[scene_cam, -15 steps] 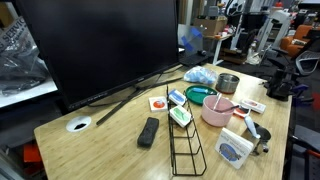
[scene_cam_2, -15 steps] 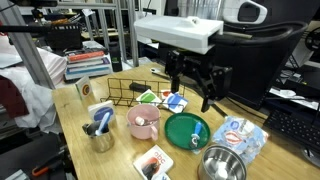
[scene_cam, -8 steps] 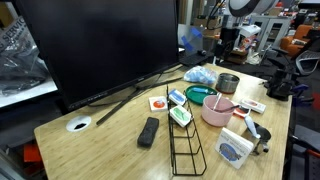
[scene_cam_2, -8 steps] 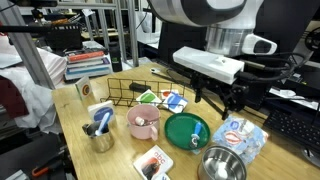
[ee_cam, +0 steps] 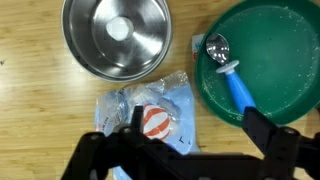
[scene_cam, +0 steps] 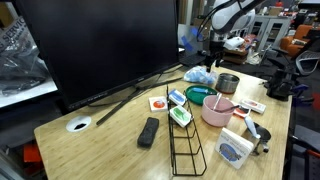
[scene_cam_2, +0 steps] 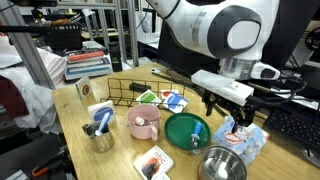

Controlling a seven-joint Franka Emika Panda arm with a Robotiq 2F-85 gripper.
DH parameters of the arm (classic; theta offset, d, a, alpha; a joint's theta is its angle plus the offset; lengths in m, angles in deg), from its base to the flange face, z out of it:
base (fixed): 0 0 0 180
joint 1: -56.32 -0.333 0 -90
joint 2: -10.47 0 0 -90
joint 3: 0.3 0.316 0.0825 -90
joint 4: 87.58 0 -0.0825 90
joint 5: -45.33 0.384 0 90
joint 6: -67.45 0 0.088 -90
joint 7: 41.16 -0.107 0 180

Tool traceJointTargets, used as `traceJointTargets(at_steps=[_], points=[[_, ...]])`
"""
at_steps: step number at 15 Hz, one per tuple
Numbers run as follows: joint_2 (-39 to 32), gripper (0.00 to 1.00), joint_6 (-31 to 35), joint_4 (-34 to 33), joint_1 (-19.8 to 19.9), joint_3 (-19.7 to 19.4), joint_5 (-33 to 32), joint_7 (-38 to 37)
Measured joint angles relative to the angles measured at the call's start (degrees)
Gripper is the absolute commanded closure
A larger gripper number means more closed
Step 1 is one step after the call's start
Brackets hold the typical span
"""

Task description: Move the pack of marshmallows to the left side of the desk

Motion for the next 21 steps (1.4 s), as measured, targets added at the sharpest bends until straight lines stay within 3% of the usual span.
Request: traceJointTargets(at_steps=[5, 17, 18, 19, 21], points=[[-5.9, 0.0, 0.0, -4.4, 0.2, 0.3, -3.5, -0.2], [-11.6, 0.0, 0.9, -8.4, 0.0, 1.0, -7.3, -2.5], [-12.2, 0.04, 0.8, -9.0, 0.1, 1.0, -7.3, -2.5], [-12.8, 0.28, 0.8, -9.5, 0.1, 1.0, -7.3, -2.5], [-13.8, 0.31, 0.8, -10.7, 0.3, 1.0, -7.2, -2.5]])
